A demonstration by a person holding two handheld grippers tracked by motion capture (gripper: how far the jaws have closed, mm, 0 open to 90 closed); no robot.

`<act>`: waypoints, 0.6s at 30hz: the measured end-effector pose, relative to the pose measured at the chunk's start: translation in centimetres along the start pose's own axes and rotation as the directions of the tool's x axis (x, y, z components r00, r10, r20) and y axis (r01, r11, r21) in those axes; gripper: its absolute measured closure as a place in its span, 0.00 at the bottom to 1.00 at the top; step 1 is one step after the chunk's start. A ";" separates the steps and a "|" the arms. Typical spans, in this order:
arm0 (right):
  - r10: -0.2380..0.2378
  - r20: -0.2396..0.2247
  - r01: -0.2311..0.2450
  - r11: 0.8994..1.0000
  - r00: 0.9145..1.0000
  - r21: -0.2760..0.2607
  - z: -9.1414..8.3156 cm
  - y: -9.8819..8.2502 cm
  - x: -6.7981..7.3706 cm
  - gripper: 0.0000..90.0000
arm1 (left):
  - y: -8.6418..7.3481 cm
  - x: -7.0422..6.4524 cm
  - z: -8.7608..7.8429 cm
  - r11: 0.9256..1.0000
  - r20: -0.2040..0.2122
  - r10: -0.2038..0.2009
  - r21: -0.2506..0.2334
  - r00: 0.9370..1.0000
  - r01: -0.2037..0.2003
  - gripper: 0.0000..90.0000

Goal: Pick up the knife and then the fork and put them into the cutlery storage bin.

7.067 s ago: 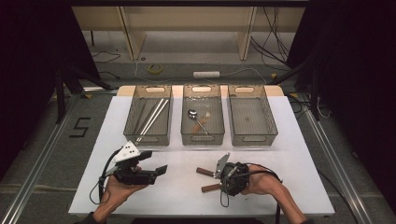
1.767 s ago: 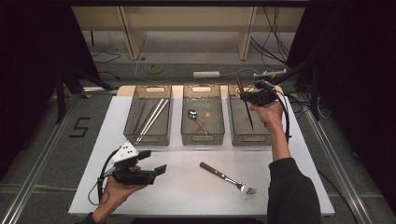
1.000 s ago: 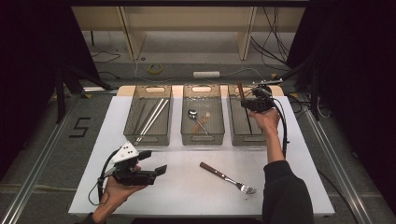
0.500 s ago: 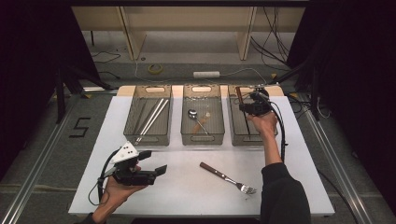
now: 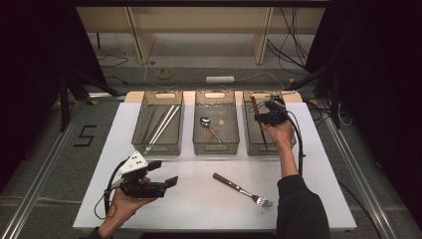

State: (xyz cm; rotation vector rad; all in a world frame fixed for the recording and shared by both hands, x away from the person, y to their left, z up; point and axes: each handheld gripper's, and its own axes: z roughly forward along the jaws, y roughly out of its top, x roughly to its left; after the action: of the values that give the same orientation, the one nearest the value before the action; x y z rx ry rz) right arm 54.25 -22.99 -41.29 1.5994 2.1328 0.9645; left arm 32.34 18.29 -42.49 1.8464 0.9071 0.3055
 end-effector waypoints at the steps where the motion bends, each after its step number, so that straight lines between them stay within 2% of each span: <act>1: 0.001 0.004 -0.001 1.000 1.000 0.004 0.1 0.0 0.0 0.85 | 0.0 0.0 0.0 1.000 0.000 0.000 -0.002 1.000 0.000 0.18; 5: 0.025 0.008 -0.026 1.000 1.000 0.015 0.1 0.0 -0.1 0.79 | 0.0 0.0 0.0 1.000 0.000 0.001 0.000 1.000 -0.001 0.18; 13: 0.018 0.008 -0.018 1.000 1.000 0.003 -0.7 0.3 -0.2 0.74 | 0.0 0.0 0.0 1.000 0.000 0.002 0.001 1.000 -0.002 0.18; 18: 0.015 -0.003 -0.015 1.000 1.000 -0.005 -1.3 0.3 -0.4 0.67 | 0.0 0.0 0.0 1.000 0.000 0.005 0.002 1.000 -0.005 0.18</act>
State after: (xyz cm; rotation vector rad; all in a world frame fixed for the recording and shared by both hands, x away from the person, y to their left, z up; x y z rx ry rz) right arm 53.79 -23.76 -40.21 1.6150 2.1218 0.9766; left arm 32.38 18.28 -42.51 1.8510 0.9037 0.3077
